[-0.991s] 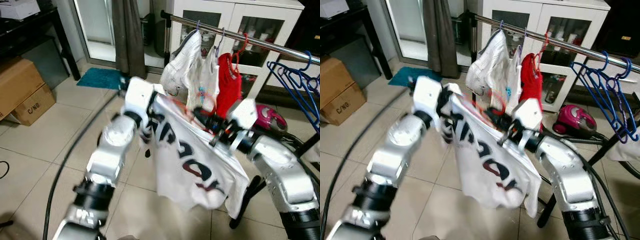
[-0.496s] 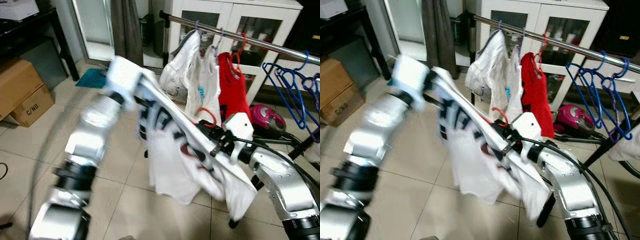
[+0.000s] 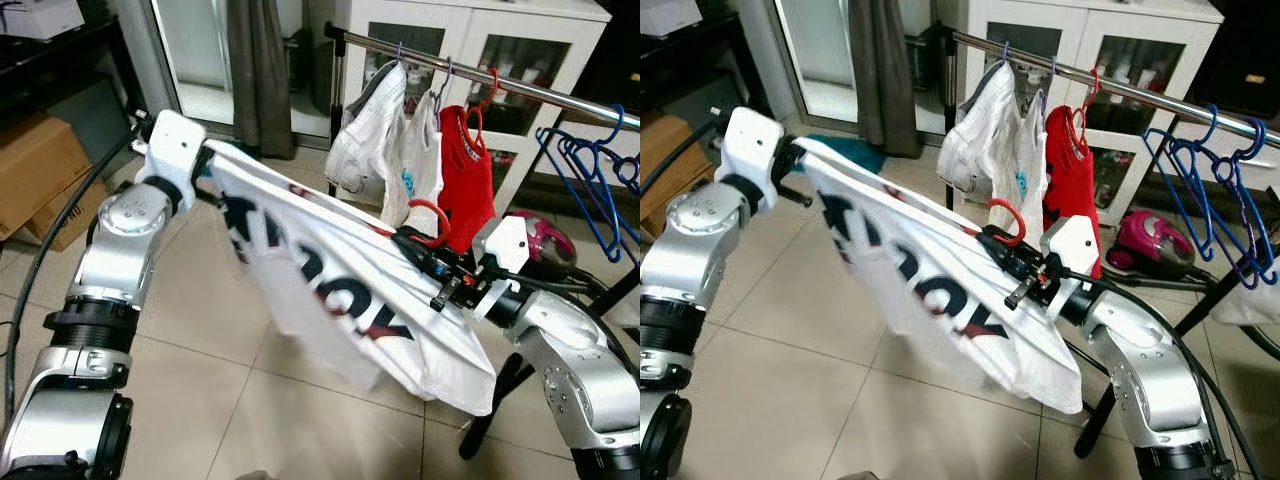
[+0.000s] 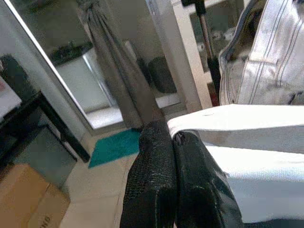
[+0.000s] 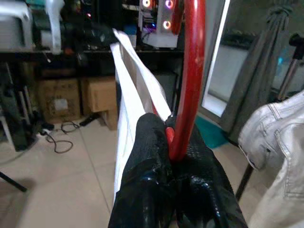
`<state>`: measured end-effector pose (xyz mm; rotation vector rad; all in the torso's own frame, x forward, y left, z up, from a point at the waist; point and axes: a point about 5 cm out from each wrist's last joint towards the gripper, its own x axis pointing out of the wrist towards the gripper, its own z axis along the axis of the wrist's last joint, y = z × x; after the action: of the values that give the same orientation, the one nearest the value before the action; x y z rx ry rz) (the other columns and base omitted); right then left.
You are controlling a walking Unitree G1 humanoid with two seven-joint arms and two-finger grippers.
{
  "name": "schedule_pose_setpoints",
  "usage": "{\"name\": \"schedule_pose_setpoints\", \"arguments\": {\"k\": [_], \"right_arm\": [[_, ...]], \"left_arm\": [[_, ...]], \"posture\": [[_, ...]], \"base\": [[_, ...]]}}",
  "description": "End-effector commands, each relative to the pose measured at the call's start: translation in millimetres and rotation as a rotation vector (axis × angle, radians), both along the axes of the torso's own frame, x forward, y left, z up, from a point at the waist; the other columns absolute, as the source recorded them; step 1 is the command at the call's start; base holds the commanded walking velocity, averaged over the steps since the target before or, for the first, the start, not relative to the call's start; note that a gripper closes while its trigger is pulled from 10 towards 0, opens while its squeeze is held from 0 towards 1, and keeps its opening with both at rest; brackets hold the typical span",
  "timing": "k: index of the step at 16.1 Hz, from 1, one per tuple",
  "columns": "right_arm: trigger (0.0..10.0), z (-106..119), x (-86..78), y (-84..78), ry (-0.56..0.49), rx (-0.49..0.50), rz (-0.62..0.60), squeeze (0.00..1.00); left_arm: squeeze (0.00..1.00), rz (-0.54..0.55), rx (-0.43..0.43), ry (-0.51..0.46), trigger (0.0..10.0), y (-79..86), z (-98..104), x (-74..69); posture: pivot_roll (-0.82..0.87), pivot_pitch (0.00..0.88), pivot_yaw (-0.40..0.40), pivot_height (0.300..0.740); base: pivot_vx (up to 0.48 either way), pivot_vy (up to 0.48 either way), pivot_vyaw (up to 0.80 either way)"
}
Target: Hang hanger
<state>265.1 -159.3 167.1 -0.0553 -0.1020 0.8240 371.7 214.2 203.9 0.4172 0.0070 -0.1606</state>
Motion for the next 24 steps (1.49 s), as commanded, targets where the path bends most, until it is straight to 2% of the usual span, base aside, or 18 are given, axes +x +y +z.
{"name": "schedule_pose_setpoints", "arguments": {"k": [1, 3, 4, 5, 6, 7, 9, 10, 12, 14, 15, 16, 17, 19, 20, 21, 22, 24], "right_arm": [[0.0, 5.0, -2.5, -12.8, -0.013, 0.012, -0.036, 0.00], [0.0, 10.2, -9.8, -2.4, -0.015, 0.016, 0.052, 0.00], [0.0, 10.1, -11.6, 0.3, -0.008, 0.007, 0.073, 0.00], [0.0, 4.0, -13.0, 6.6, -0.009, -0.096, 0.093, 0.00], [0.0, 1.0, -12.6, 9.3, -0.017, -0.146, 0.099, 0.00], [0.0, -0.5, -11.9, 12.0, -0.024, -0.166, 0.099, 0.00], [0.0, 1.1, -10.8, 15.4, -0.022, -0.115, 0.101, 0.00], [0.0, 3.4, -9.8, 15.5, -0.023, -0.070, 0.089, 0.00], [0.0, 14.5, 3.2, 2.9, -0.026, 0.148, -0.106, 0.00], [0.0, 20.2, 9.3, -4.2, -0.023, 0.274, -0.196, 0.00], [0.0, 23.4, 10.3, -6.4, -0.019, 0.343, -0.216, 0.00], [0.0, 28.9, 11.4, -9.7, -0.013, 0.456, -0.243, 0.00], [0.0, 31.6, 12.0, -10.3, -0.008, 0.492, -0.248, 0.00], [0.0, 35.3, 15.5, -8.7, -0.006, 0.513, -0.264, 0.00], [0.0, 35.4, 21.3, 6.0, -0.002, 0.473, -0.263, 0.00], [0.0, 35.0, 23.0, 10.5, 0.000, 0.465, -0.262, 0.00], [0.0, 34.6, 26.1, 20.3, 0.006, 0.457, -0.254, 0.00], [0.0, 39.9, 31.8, 34.4, 0.009, 0.514, -0.256, 0.00]], "left_arm": [[0.00, 0.096, -0.004, -0.025, 0.0, 24.0, 9.0, 0.0], [0.00, 0.069, -0.045, 0.023, 0.0, 16.8, -8.5, 1.0], [0.00, 0.055, -0.049, 0.021, 0.0, 13.4, -10.1, 1.5], [0.00, -0.007, -0.056, -0.013, 0.0, 0.4, -4.5, 4.4], [0.00, -0.037, -0.055, -0.033, 0.0, -6.4, 0.4, 5.9], [0.00, -0.065, -0.052, -0.053, 0.0, -12.8, 6.5, 8.2], [0.00, -0.091, -0.055, -0.073, 0.0, -18.4, 14.5, 11.8], [0.00, -0.094, -0.058, -0.075, 0.0, -18.4, 15.8, 13.4], [0.00, -0.080, -0.117, -0.046, 0.0, -14.9, 6.2, 14.2], [0.00, -0.072, -0.176, -0.031, 0.0, -16.6, -1.2, 11.9], [0.00, -0.060, -0.209, -0.025, 0.0, -16.9, -5.1, 10.6], [0.00, -0.035, -0.257, -0.016, 0.0, -17.0, -11.6, 8.7], [0.00, -0.043, -0.257, -0.019, 0.0, -19.0, -13.0, 8.1], [0.00, -0.126, -0.263, -0.015, 0.0, -37.7, -14.7, 4.2], [0.00, -0.283, -0.289, 0.010, 0.0, -76.6, -18.6, -4.5], [0.00, -0.315, -0.294, 0.018, 0.0, -86.3, -19.9, -6.8], [0.00, -0.376, -0.299, 0.042, 0.0, -106.3, -23.5, -11.5], [0.00, -0.535, -0.296, 0.070, 0.0, -149.9, -25.2, -25.7]], "posture": [[0.01, 0.000, 0.030, 0.740], [0.00, 0.000, 0.035, 0.740], [0.00, 0.000, 0.035, 0.740], [0.00, 0.000, 0.040, 0.740], [0.00, 0.000, 0.041, 0.740], [0.00, 0.000, 0.042, 0.740], [0.00, 0.000, 0.045, 0.740], [0.00, 0.000, 0.049, 0.740], [0.00, 0.000, 0.056, 0.740], [0.00, 0.000, 0.057, 0.740], [0.00, 0.000, 0.055, 0.740], [0.00, 0.000, 0.054, 0.740], [0.01, 0.000, 0.052, 0.740], [0.01, 0.000, 0.049, 0.740], [0.01, 0.000, 0.050, 0.740], [0.01, 0.000, 0.050, 0.740], [0.01, 0.000, 0.052, 0.740], [0.00, 0.000, 0.053, 0.740]], "base": [[0.000, 0.000, 0.00], [0.000, 0.000, 0.00], [0.000, 0.000, 0.00], [0.000, 0.000, 0.00], [0.000, 0.000, 0.00], [0.000, 0.000, 0.00], [0.000, 0.000, 0.00], [0.000, 0.000, 0.00], [0.000, 0.000, 0.00], [0.000, 0.000, 0.00], [0.000, 0.000, 0.00], [0.000, 0.000, 0.00], [0.000, 0.000, 0.00], [0.000, 0.000, 0.00], [0.000, 0.000, 0.00], [0.000, 0.000, 0.00], [0.000, 0.000, 0.00], [0.000, 0.000, 0.00]]}}
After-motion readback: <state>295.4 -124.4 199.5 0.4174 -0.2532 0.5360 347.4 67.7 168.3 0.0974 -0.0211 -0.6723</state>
